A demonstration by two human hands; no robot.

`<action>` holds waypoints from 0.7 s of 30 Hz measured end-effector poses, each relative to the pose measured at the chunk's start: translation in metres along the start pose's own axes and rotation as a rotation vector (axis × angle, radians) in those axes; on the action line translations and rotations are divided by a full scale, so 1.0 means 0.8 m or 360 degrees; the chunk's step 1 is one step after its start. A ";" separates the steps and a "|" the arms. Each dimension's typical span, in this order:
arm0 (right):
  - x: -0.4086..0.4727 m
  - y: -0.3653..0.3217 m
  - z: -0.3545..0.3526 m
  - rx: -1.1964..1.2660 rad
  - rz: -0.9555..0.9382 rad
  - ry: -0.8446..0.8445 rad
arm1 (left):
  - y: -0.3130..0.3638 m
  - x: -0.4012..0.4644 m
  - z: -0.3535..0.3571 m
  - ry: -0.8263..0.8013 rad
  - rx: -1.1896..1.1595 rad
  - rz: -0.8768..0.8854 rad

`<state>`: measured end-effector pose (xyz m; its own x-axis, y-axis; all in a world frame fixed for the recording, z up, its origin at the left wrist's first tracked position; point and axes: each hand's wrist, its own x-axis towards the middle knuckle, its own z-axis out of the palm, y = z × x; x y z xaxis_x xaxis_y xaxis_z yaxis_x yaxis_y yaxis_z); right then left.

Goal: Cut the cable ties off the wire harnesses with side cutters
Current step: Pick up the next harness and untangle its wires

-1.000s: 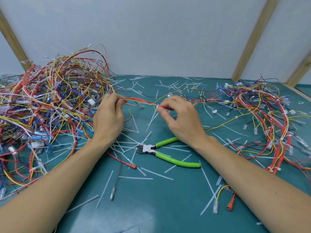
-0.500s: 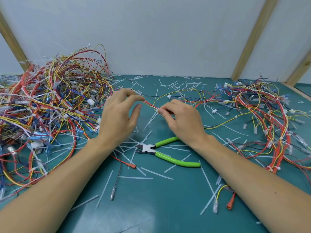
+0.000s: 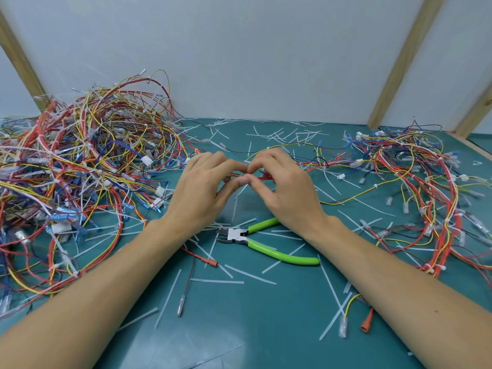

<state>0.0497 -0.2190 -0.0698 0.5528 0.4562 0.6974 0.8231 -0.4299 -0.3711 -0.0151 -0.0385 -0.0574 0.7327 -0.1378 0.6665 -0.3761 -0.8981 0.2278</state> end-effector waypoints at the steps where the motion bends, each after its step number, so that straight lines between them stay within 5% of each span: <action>1: 0.001 0.001 0.000 0.0006 -0.0004 0.0032 | 0.001 0.000 0.000 0.0025 0.0025 0.0000; 21: 0.005 0.022 0.000 -0.0436 0.0369 -0.0122 | -0.025 -0.007 0.007 0.0139 -0.0209 -0.0613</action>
<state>0.0659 -0.2250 -0.0734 0.7371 0.3750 0.5622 0.6151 -0.7167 -0.3285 -0.0087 -0.0219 -0.0696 0.7851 0.2393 0.5713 -0.1571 -0.8153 0.5573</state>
